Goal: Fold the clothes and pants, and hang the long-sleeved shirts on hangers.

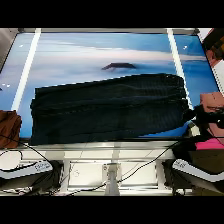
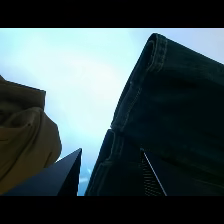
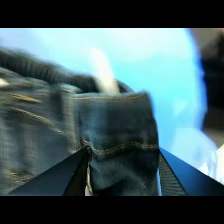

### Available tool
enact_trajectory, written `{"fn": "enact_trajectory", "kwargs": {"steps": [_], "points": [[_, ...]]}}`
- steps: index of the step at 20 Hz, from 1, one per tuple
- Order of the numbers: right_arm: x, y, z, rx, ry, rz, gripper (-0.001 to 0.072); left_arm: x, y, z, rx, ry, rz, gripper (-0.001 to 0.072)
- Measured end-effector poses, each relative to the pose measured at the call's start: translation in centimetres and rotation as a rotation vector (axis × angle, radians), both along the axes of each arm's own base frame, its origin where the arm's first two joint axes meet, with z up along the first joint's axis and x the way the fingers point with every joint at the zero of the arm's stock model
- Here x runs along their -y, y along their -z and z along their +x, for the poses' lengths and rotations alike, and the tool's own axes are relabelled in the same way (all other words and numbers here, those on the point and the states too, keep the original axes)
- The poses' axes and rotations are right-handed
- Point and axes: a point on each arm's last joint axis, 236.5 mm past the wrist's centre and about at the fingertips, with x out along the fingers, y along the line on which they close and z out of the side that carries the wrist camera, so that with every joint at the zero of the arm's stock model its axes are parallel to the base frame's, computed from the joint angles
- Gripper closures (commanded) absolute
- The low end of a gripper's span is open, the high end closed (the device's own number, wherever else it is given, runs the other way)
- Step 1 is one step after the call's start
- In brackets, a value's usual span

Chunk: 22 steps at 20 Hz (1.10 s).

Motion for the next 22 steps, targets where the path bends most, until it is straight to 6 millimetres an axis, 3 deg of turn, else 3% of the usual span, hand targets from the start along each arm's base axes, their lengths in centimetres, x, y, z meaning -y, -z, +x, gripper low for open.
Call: {"fn": "enact_trajectory", "kwargs": {"steps": [1, 2, 6, 8, 10, 13, 14, 16, 17, 22], "points": [[0.6, -0.8, -0.8, -0.012, -0.008, -0.018, 0.0248, -0.1, 0.0, 0.1, 0.003, -0.001, 0.002, 0.0300], [1.2, -1.5, -1.5, -0.018, -0.005, -0.035, 0.0361, -0.1, 0.0, 0.1, 0.004, -0.001, 0.003, 0.0301], [2.5, -3.1, -5.4, -0.045, -0.008, -0.087, 0.0374, -0.2, 0.4, 0.2, 0.000, -0.003, -0.001, 0.0300], [2.2, -3.1, -6.9, -0.040, -0.016, -0.097, 0.0457, -0.1, 1.0, 0.1, -0.012, -0.003, -0.013, 0.0300], [1.4, -2.8, -7.3, -0.002, -0.026, -0.082, 0.0457, 0.1, 1.9, -0.1, -0.031, -0.003, -0.030, 0.0300], [-0.7, -3.1, -5.6, 0.128, -0.069, -0.035, 0.0454, 0.5, 3.1, -0.5, -0.059, 0.000, -0.053, 0.0300], [-1.0, -3.3, -5.0, 0.168, -0.069, -0.030, 0.0449, 0.5, 3.4, -0.6, -0.063, 0.003, -0.055, 0.0300], [-0.7, -3.6, -4.1, 0.222, -0.036, -0.035, 0.0249, 0.5, 3.6, -0.6, -0.064, 0.004, -0.055, 0.0301], [-0.3, -3.6, -3.9, 0.233, -0.011, -0.042, 0.0201, 0.5, 3.7, -0.5, -0.062, 0.005, -0.053, 0.0300], [0.5, -1.3, -4.0, 0.197, 0.098, 0.020, 0.0149, 0.3, 3.7, -0.3, -0.055, 0.009, -0.044, 0.0300]]}}
